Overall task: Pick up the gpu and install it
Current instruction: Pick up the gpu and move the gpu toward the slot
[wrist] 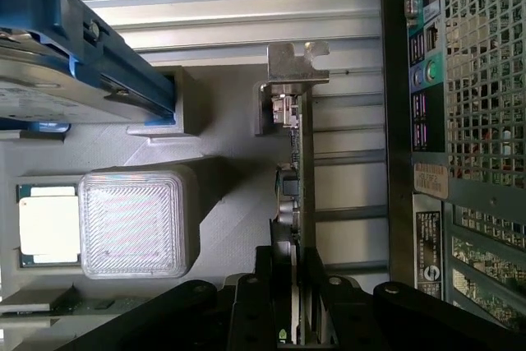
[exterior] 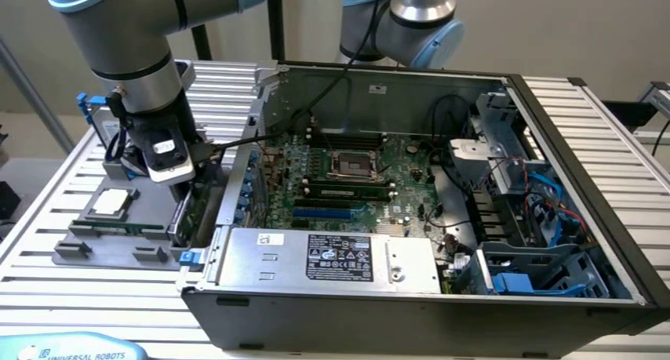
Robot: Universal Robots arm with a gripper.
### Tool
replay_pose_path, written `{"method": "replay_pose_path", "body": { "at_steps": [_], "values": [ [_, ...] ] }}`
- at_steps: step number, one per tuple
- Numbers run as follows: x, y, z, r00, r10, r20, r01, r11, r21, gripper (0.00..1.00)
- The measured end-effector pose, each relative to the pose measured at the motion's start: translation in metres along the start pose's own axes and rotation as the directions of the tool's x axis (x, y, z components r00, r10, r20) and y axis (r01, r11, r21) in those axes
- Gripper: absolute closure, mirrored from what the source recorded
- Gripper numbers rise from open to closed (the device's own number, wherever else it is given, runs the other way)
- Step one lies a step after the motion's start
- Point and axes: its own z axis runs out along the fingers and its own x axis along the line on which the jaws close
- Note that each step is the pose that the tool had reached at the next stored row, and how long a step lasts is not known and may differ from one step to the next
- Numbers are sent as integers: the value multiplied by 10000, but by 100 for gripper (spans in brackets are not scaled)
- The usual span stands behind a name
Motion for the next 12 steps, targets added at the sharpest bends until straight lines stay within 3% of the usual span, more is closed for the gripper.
{"method": "replay_pose_path", "body": {
  "at_steps": [7,12],
  "values": [
    [0,0,-13,10000,0,0,0,10000,-1,73],
    [-2,8,-203,10000,-1,0,1,10000,-1,73]
  ]
}}
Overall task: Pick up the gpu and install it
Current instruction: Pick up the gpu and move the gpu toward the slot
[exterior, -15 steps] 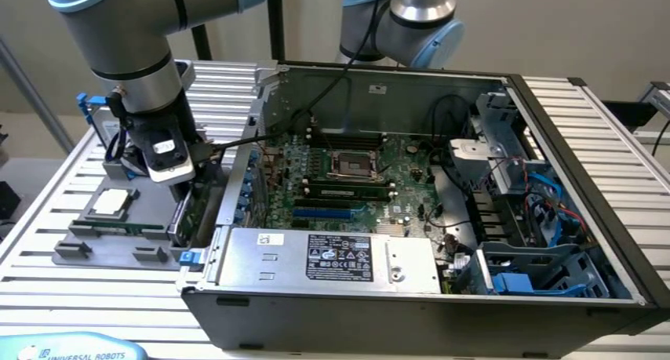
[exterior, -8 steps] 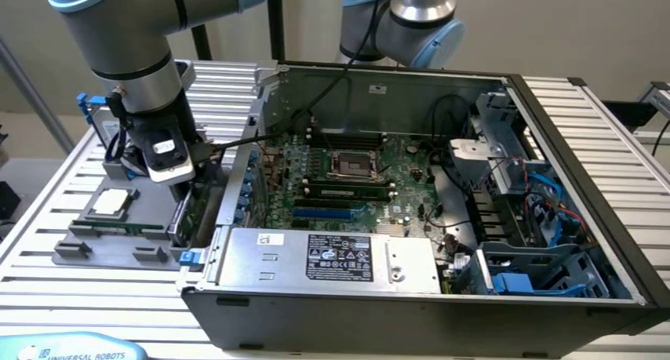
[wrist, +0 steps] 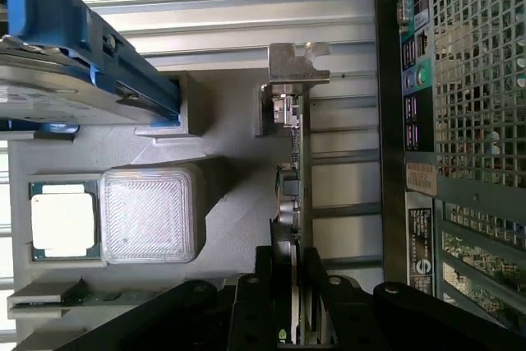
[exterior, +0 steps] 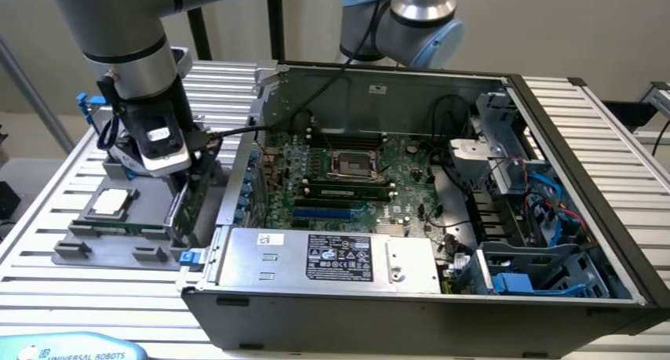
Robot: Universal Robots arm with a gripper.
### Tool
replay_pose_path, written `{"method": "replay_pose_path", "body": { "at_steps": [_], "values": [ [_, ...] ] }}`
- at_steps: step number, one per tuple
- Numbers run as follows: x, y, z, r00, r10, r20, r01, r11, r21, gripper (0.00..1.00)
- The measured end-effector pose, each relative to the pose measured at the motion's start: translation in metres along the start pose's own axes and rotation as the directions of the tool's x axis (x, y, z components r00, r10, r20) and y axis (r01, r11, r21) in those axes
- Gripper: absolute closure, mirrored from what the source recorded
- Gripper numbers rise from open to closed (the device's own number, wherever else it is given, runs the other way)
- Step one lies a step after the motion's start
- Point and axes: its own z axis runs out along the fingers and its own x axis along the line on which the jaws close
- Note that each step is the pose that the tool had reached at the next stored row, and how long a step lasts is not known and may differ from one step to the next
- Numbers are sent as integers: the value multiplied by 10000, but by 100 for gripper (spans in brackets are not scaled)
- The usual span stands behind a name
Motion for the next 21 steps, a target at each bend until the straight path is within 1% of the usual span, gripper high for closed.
{"method": "replay_pose_path", "body": {
  "at_steps": [12,21],
  "values": [
    [-15,22,-546,10000,-46,-3,46,10000,1,73],
    [-75,40,-957,9998,-212,-9,212,9998,-2,73]
  ]
}}
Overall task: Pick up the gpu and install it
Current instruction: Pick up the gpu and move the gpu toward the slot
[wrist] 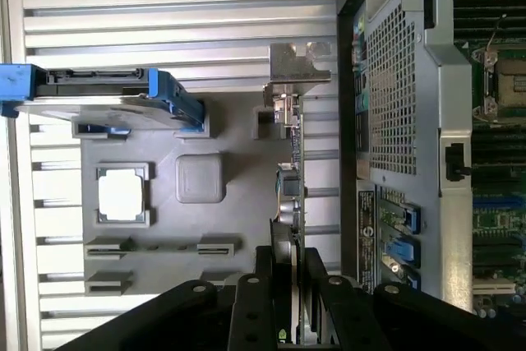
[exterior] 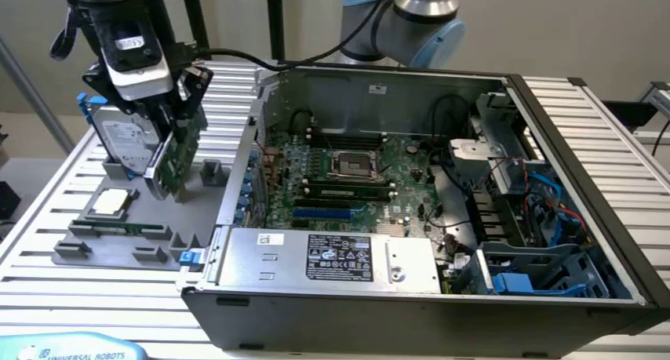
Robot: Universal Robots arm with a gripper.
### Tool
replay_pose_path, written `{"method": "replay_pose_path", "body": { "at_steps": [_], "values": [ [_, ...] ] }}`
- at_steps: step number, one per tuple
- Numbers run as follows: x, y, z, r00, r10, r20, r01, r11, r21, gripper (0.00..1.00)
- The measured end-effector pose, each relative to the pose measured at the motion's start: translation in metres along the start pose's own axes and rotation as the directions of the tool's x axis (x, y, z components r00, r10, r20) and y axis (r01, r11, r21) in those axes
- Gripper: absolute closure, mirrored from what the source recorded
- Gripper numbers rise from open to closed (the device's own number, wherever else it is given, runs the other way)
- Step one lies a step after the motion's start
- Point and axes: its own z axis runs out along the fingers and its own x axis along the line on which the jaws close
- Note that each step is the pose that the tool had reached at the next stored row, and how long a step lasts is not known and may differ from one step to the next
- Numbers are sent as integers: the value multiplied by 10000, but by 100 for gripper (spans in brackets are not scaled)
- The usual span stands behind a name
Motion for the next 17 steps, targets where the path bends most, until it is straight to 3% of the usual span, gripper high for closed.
{"method": "replay_pose_path", "body": {
  "at_steps": [4,8,11,17],
  "values": [
    [-55,4,-179,10000,-60,-2,60,10000,-3,73],
    [-170,1,-359,10000,-94,-7,94,9999,-54,73],
    [-298,4,-496,10000,-98,-12,98,9999,-96,73],
    [-572,6,-760,9999,-97,-49,96,9999,-114,73]
  ]
}}
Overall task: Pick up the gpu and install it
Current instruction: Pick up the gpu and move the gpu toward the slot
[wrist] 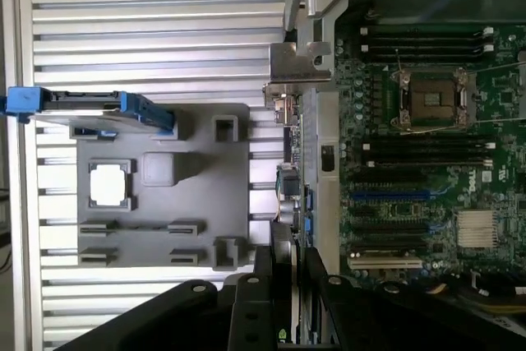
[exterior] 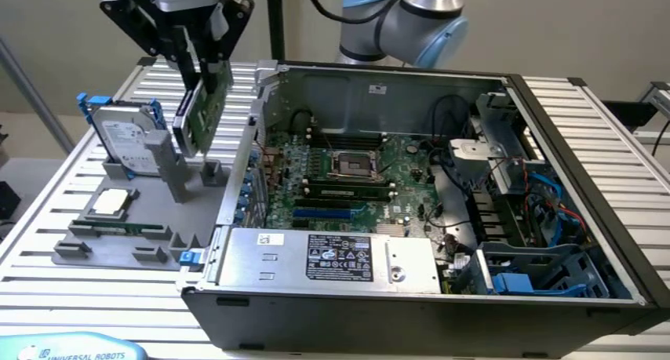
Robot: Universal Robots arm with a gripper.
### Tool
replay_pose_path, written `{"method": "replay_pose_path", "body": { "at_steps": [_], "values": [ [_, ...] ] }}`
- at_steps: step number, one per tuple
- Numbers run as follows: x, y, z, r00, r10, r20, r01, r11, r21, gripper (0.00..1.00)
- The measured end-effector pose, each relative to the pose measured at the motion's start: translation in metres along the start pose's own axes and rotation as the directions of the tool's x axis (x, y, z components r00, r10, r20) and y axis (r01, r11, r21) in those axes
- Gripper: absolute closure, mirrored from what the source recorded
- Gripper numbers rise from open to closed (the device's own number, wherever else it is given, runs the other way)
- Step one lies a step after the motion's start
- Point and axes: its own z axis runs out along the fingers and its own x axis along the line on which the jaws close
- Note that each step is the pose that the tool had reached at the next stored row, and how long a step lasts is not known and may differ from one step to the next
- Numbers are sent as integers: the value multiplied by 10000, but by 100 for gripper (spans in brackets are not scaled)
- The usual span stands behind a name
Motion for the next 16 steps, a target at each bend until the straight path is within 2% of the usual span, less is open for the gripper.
{"method": "replay_pose_path", "body": {
  "at_steps": [2,5,12,16],
  "values": [
    [-92,3,-58,10000,0,-14,0,10000,1,73],
    [-229,6,-81,10000,0,-32,0,10000,1,73],
    [-547,18,-68,10000,2,-36,-2,10000,7,73],
    [-727,23,-22,10000,2,-34,-2,10000,53,73]
  ]
}}
